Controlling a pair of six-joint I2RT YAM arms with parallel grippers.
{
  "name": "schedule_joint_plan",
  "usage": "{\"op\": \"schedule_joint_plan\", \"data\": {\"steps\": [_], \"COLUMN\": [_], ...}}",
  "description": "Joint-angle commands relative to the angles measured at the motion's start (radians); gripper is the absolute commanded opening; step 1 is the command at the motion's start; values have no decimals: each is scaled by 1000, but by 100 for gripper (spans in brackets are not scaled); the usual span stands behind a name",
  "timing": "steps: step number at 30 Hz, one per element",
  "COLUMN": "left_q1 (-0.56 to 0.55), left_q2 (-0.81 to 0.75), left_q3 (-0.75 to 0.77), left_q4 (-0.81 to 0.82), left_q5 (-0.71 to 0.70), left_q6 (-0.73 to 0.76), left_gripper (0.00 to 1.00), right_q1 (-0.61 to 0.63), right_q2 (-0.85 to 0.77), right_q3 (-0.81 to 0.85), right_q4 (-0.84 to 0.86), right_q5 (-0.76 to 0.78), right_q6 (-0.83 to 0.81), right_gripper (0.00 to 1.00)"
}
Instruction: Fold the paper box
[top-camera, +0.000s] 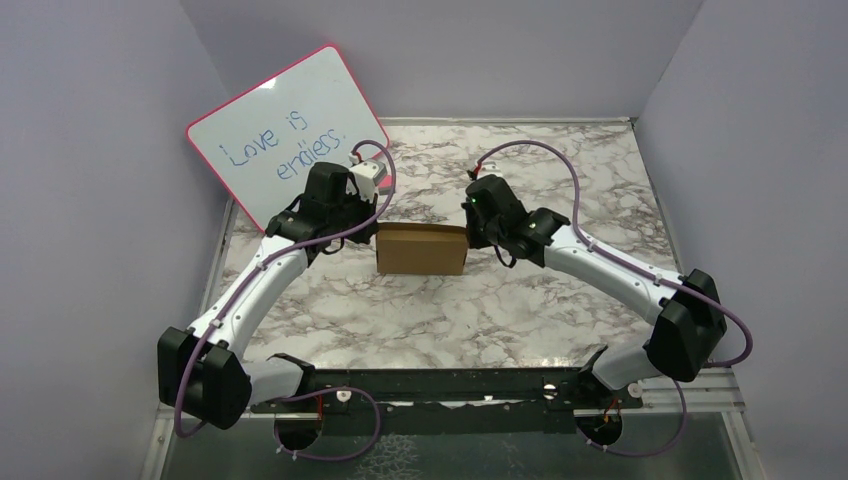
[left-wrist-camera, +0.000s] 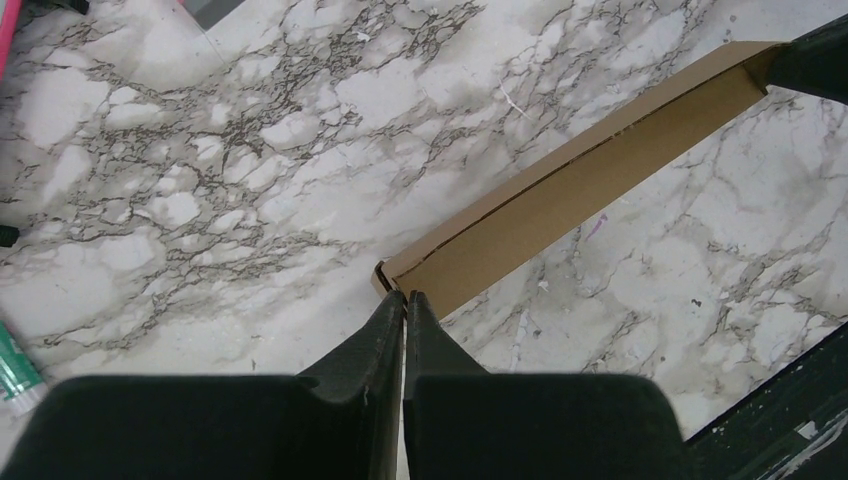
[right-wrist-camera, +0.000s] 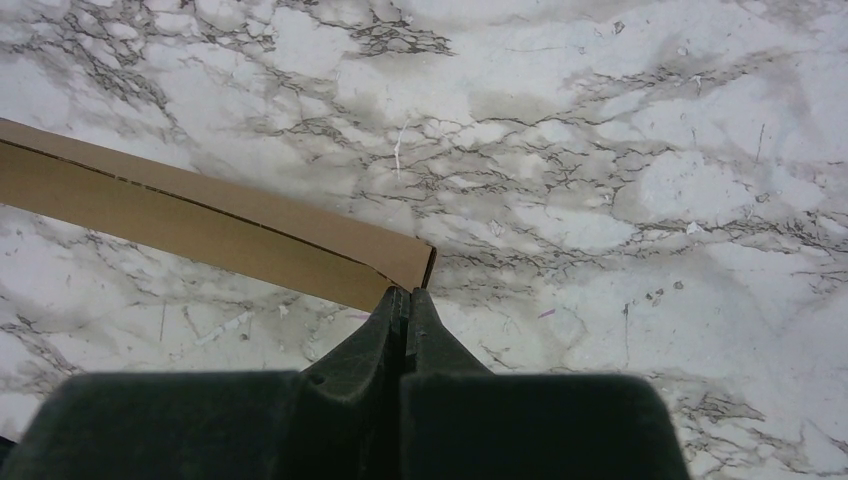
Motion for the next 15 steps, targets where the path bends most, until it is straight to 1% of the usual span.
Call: {"op": "schedule_joint_plan", "data": {"steps": [1,6,15], "left_q1": [-11,-13,-33], "left_q2": [-22,-25,-34], "left_q3": [-4,-2,-63], "left_q4": [24,25,40], "left_q5": [-20,-13,-5], "left_q6": [43,48,-21], "left_gripper": [4,4,2], "right_q1": [18,25,36], "right_q2": [-7,-3,-5], "right_q3": [-25,-25,-30], "right_q4": [-2,1,16], "right_q5": [-6,-2,16], "right_q6": [-6,-10,-5], "right_gripper": [1,1,1]}}
